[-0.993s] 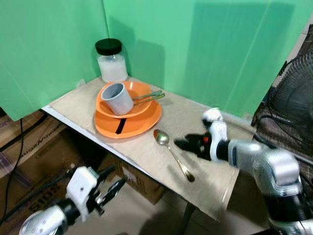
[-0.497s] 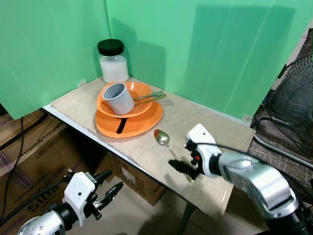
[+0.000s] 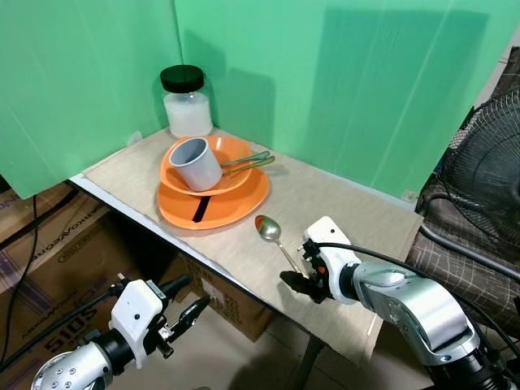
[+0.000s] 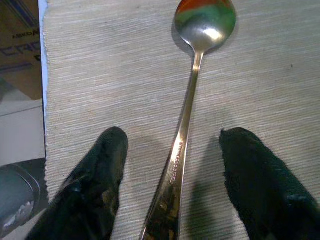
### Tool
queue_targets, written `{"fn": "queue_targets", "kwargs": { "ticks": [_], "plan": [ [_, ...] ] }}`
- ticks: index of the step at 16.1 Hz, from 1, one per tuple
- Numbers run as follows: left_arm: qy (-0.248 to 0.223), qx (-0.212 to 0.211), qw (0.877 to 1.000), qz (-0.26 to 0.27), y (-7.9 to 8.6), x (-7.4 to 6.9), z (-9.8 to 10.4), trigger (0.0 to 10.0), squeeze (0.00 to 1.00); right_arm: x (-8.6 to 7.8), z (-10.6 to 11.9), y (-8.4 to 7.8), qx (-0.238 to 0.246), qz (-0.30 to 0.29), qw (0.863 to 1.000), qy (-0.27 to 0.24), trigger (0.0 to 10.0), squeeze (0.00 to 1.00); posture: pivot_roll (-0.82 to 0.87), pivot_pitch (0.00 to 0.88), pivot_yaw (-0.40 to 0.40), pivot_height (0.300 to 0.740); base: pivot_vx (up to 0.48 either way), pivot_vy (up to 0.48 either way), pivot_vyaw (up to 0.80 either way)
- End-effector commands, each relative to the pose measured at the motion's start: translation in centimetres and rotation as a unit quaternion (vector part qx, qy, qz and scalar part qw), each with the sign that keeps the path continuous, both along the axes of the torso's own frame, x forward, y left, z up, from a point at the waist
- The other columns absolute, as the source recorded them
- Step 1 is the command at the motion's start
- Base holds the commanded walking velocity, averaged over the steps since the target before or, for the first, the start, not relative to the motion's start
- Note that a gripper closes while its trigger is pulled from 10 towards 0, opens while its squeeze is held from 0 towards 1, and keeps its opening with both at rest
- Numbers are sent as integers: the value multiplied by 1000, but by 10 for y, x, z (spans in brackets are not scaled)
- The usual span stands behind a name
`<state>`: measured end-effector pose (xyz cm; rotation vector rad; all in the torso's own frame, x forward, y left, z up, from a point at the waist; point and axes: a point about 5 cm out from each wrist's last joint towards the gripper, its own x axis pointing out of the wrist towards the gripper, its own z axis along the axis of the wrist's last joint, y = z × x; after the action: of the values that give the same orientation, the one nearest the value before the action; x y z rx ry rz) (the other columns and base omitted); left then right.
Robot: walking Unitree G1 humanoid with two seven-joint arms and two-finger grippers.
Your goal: Setting the table
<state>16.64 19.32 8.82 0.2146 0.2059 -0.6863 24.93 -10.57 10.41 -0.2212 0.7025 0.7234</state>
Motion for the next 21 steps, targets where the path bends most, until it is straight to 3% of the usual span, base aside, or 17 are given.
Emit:
{"fn": "queue_targets", "kwargs": {
  "ticks": [1, 5, 21],
  "plan": [
    [-6, 4, 1000, -5, 0, 1, 3, 10000, 0, -1, 1, 2, -6, 5, 1000, -4, 0, 0, -38, 0, 8, 740, 0, 0, 0],
    [-7, 5, 1000, -5, 0, 2, 3, 10000, 0, 1, -8, -2, -35, -5, 999, -6, 0, 0, -39, 0, 9, 740, 0, 0, 0],
    [-10, 10, 1000, -17, -1, 4, 4, 10000, 0, 0, -12, -1, -34, 2, 999, 5, 0, 0, -41, 0, 12, 740, 0, 0, 0]
  ]
}}
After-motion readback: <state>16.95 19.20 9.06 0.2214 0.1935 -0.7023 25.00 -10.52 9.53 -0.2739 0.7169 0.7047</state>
